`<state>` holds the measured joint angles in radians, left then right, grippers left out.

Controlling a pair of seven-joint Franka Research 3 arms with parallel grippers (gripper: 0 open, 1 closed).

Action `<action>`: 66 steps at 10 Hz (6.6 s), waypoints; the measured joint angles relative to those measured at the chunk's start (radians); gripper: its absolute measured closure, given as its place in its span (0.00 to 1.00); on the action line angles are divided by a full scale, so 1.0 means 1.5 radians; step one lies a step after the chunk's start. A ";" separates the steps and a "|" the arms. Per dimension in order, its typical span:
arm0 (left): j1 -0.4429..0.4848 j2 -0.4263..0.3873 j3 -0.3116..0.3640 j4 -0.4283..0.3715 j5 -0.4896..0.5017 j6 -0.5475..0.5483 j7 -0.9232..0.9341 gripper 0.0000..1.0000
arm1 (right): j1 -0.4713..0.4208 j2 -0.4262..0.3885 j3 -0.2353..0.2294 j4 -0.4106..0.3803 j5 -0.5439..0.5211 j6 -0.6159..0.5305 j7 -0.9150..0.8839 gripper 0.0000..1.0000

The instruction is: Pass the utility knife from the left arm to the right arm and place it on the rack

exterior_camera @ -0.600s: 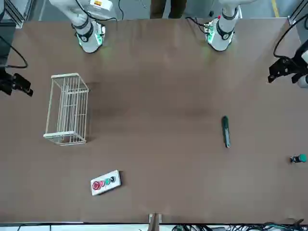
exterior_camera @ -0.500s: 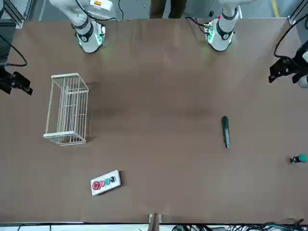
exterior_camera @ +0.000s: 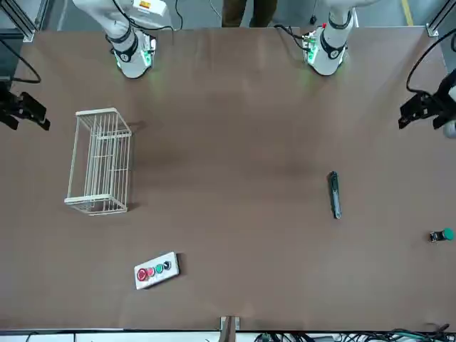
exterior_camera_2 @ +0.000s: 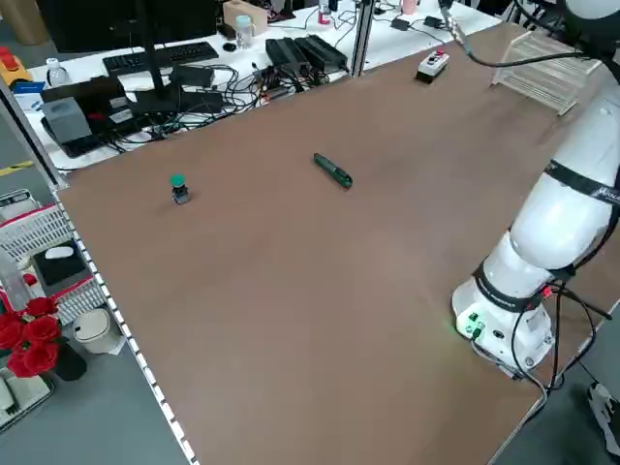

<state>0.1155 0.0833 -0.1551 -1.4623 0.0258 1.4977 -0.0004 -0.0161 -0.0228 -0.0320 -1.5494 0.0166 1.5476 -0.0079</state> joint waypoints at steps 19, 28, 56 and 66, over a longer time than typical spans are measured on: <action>-0.009 0.277 -0.004 -0.344 0.126 0.647 -0.209 0.12 | -0.003 0.004 0.001 -0.030 0.014 -0.007 0.004 0.00; 0.006 0.298 -0.026 -0.340 0.072 0.679 -0.212 0.14 | 0.001 0.004 0.004 -0.059 0.015 0.022 0.004 0.00; 0.009 0.324 -0.071 -0.157 -0.007 0.465 -0.329 0.66 | 0.044 -0.032 0.014 -0.057 0.016 -0.006 -0.028 0.00; -0.112 0.304 -0.186 0.010 -0.077 0.440 -0.978 0.66 | 0.083 -0.033 0.235 -0.054 0.017 0.092 -0.373 0.00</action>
<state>-0.0528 0.5392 -0.4335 -1.4471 -0.0898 2.1576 -1.4670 0.1082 -0.0716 0.3199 -1.6302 0.0425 1.6860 -0.5667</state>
